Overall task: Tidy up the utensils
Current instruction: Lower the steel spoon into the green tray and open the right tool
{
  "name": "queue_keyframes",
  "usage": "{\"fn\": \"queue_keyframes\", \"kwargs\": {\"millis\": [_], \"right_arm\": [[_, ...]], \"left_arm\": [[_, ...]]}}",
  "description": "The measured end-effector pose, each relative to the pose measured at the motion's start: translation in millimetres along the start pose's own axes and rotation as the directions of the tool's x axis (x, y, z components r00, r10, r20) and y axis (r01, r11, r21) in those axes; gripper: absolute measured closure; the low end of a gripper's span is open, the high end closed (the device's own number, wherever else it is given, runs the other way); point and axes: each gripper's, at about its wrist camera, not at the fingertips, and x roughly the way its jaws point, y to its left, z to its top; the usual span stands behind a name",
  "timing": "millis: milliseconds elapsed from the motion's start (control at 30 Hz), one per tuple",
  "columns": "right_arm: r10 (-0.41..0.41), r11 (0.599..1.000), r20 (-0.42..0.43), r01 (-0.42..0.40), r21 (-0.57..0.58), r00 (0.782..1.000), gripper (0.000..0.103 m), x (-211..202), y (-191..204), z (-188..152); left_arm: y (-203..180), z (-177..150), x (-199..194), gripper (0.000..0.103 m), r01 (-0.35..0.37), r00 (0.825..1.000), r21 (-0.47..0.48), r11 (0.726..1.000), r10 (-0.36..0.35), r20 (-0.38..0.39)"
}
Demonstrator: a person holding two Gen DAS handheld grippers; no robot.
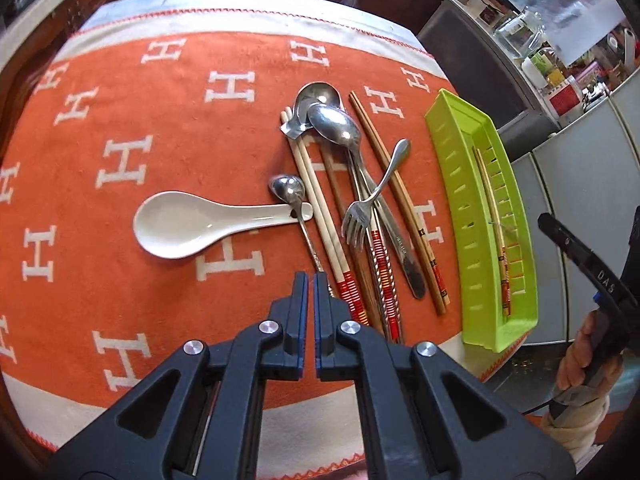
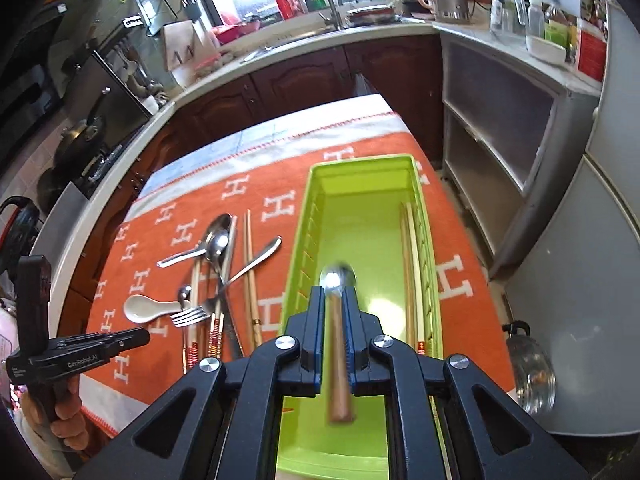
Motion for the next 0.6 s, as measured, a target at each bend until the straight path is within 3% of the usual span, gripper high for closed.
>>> {"fn": "queue_keyframes", "kwargs": {"millis": [33,233,467,600], "right_arm": [[0.006,1.0,-0.004,-0.006,0.0,1.0,0.083,3,0,-1],[0.057,0.998,-0.009,-0.057,-0.02,0.998,0.083,9,7,-4],[0.075,0.997,-0.028,-0.075,-0.01,0.997,0.083,15,18,-7],[0.075,0.997,-0.049,-0.075,0.007,0.996,0.083,21,15,-10]], "left_arm": [[1,1,2,0.103,0.014,1.0,-0.007,1.0,-0.014,-0.003],[7,12,19,0.103,0.023,1.0,-0.038,0.999,-0.023,-0.005],[14,45,13,0.103,0.03,0.998,-0.059,0.998,-0.027,0.051],[28,64,26,0.103,0.044,0.999,-0.115,0.992,-0.042,0.021]]}}
